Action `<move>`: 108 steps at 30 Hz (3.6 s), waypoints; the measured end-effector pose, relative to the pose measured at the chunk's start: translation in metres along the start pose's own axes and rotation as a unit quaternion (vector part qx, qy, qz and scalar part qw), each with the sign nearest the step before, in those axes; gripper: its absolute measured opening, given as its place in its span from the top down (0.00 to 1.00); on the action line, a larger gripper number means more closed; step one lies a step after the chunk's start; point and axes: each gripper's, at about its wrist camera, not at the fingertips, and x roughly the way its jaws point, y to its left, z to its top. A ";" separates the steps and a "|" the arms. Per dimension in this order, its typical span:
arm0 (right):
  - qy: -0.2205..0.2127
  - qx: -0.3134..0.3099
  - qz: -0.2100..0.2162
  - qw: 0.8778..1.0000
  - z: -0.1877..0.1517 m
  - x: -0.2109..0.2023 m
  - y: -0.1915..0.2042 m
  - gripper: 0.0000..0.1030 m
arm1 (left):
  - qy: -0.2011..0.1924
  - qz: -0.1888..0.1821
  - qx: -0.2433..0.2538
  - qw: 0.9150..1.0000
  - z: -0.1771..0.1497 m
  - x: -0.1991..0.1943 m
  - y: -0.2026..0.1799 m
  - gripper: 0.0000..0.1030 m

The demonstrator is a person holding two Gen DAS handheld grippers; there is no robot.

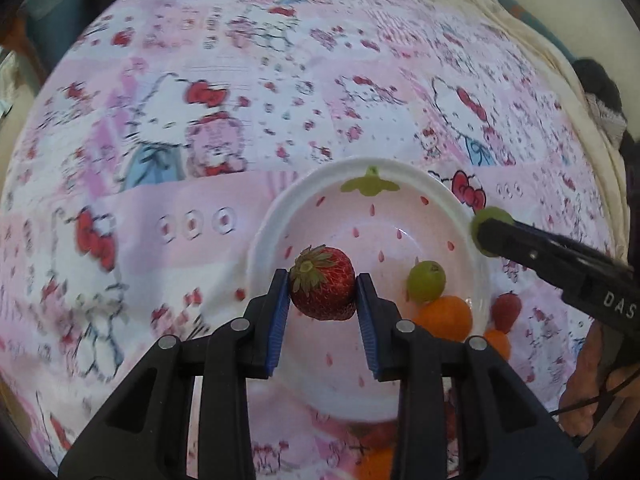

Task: Organize fruits
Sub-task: 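Release the strawberry into the plate with the left gripper while the right releases the lime, then grasp an orange with the left gripper while the right grasps another orange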

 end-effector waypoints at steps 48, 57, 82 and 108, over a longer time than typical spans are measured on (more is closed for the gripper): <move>-0.036 0.009 -0.012 0.999 -0.006 -0.037 -0.001 0.23 | -0.132 0.034 -0.018 0.990 -0.009 -0.055 0.008 0.34; -0.083 0.010 -0.028 0.996 -0.036 -0.078 0.010 0.15 | -0.179 0.054 -0.015 0.982 -0.030 -0.098 0.008 0.16; -0.116 0.060 -0.047 0.990 -0.122 -0.130 -0.002 0.12 | -0.038 0.034 -0.007 0.999 -0.122 -0.059 -0.020 0.17; 0.041 0.155 -0.027 0.987 -0.105 -0.040 -0.044 0.48 | -0.025 0.035 -0.020 0.999 -0.114 -0.066 -0.010 0.69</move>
